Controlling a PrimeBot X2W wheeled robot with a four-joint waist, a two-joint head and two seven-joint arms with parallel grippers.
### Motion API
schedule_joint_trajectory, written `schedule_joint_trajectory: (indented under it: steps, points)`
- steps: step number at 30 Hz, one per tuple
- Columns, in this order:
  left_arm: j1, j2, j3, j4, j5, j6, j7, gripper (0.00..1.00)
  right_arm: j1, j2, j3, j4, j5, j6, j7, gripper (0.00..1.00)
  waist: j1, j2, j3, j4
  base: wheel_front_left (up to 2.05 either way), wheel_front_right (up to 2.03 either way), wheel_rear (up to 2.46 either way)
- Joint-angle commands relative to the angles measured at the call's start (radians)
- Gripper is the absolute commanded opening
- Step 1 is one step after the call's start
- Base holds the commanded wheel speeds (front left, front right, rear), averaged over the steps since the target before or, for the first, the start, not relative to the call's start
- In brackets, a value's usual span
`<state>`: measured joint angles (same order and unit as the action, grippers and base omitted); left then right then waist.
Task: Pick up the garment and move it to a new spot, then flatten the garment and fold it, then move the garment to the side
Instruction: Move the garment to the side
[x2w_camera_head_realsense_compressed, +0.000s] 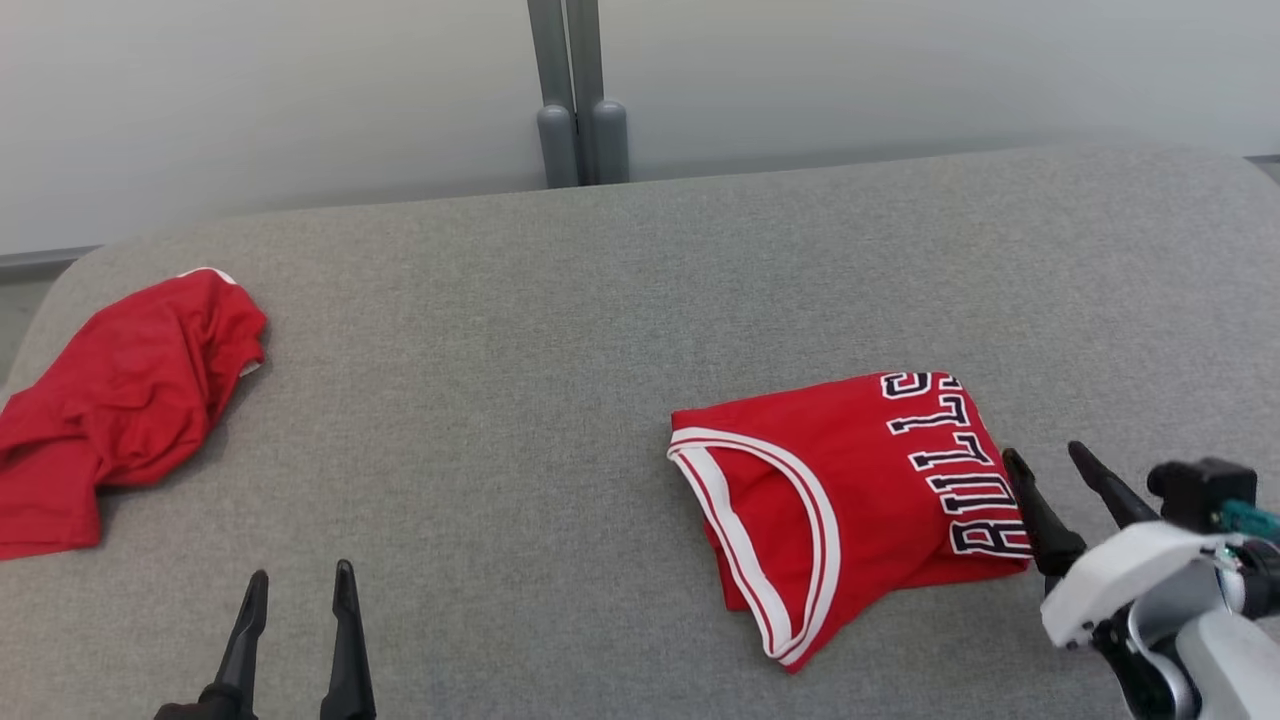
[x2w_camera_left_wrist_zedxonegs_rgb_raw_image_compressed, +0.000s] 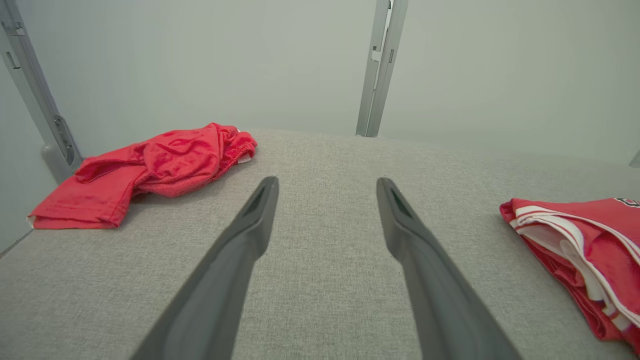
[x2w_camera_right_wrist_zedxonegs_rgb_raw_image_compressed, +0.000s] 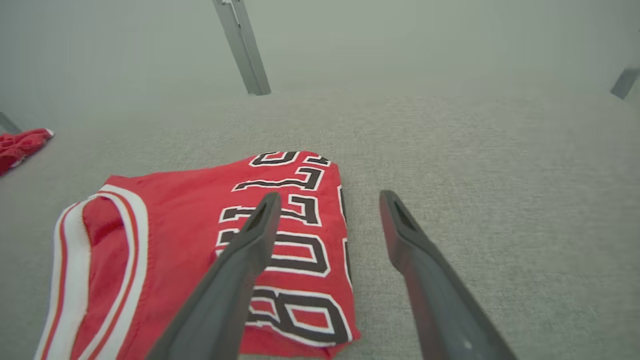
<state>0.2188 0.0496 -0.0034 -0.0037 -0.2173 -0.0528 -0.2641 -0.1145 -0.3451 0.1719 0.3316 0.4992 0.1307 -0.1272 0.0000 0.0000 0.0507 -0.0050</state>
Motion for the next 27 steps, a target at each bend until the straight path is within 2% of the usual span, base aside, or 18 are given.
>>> schedule_joint_trajectory:
  steps: [1, 5, 9, 13, 14, 15, 17, 21, 27]
  points:
    - [-0.018, 0.002, -0.003, 0.005, -0.009, 0.008, 0.000, 1.00, -0.045, -0.009, 0.019, 0.028, 0.060, 0.000, 0.060, 1.00, 0.0000, 0.0000, 0.022, 0.016, 0.00, 0.00, 0.00]
    - [-0.031, 0.002, -0.028, 0.023, -0.019, 0.017, 0.000, 1.00, -0.134, -0.047, 0.074, 0.124, 0.157, 0.000, 0.213, 1.00, 0.0000, 0.0000, 0.041, 0.048, 0.00, 0.00, 0.00]
    - [-0.047, 0.002, -0.051, 0.027, -0.031, 0.025, 0.000, 1.00, -0.184, -0.059, 0.101, 0.208, 0.222, 0.000, 0.298, 1.00, 0.0000, 0.0000, 0.062, 0.086, 0.00, 0.00, 0.00]
    - [-0.059, 0.002, -0.056, 0.020, -0.038, 0.037, 0.000, 1.00, -0.208, -0.065, 0.136, 0.231, 0.291, 0.000, 0.349, 1.00, 0.0000, 0.0000, 0.083, 0.101, 0.00, 0.00, 0.00]
    - [-0.061, 0.002, -0.054, 0.016, -0.039, 0.040, 0.000, 1.00, -0.215, -0.071, 0.139, 0.225, 0.307, 0.000, 0.342, 0.36, 0.0000, 0.0000, 0.090, 0.099, 0.00, 0.00, 0.00]
    - [-0.062, 0.002, -0.051, 0.011, -0.040, 0.044, 0.000, 1.00, -0.220, -0.080, 0.145, 0.216, 0.323, 0.000, 0.336, 0.00, 0.0000, 0.0000, 0.099, 0.095, 0.00, 0.00, 0.00]
    - [-0.069, 0.002, -0.043, -0.005, -0.048, 0.054, 0.000, 1.00, -0.242, -0.104, 0.160, 0.190, 0.348, 0.000, 0.331, 0.00, 0.0000, 0.0000, 0.125, 0.073, 0.00, 0.00, 0.00]
    - [-0.110, 0.002, -0.060, -0.016, -0.030, 0.046, 0.000, 1.00, -0.302, -0.197, 0.162, 0.165, 0.362, 0.000, 0.313, 0.00, 0.0000, 0.0000, 0.203, 0.022, 0.00, 0.00, 0.00]
    - [-0.229, 0.002, -0.094, -0.062, 0.011, 0.048, 0.000, 1.00, -0.397, -0.410, 0.076, 0.207, 0.374, 0.000, 0.278, 0.00, 0.0000, 0.0000, 0.383, -0.018, 0.00, 0.00, 0.00]
